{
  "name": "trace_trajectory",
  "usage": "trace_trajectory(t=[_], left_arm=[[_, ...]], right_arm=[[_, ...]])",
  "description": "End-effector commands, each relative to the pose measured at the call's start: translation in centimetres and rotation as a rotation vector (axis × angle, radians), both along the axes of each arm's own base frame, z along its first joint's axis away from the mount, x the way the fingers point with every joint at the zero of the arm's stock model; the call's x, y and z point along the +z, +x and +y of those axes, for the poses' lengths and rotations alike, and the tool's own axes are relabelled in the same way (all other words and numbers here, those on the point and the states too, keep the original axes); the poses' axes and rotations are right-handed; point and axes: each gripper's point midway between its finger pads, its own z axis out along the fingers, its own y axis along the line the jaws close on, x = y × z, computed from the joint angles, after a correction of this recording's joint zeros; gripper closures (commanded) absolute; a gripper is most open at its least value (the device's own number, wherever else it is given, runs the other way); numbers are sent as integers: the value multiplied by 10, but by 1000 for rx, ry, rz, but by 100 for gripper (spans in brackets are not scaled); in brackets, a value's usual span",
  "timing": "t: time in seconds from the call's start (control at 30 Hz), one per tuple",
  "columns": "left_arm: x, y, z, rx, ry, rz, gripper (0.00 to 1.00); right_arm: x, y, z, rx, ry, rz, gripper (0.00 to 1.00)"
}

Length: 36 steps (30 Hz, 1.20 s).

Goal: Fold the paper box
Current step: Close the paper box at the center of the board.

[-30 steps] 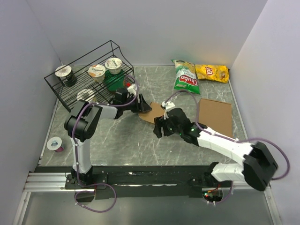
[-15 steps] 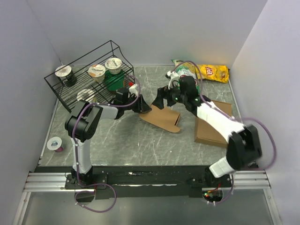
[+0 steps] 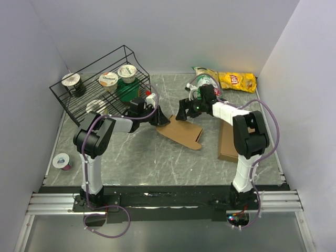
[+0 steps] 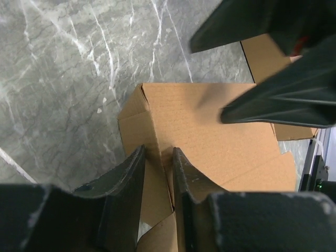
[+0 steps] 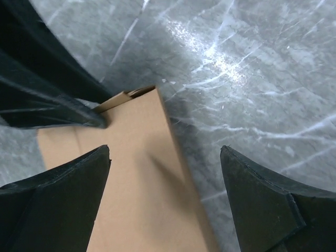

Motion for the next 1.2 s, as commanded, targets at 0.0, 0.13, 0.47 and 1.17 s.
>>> trace_trajectory(t=[0.0,0.13,0.47,1.17], left_arm=[[-13,0,-4,-48,44,-10,69],[-10,13,-7,-37,54,-29,69],[1,29,-16,-70,67,-71,65],[27,23,-3,-22,97,-101,53]], right_arm=[[2,1,8,57,12,-2,12],[-4,-14,9,48,30,28,21],[-20,-39,2,-105,-8,38,48],[-29,-41,3,-185,-124,-7,49]])
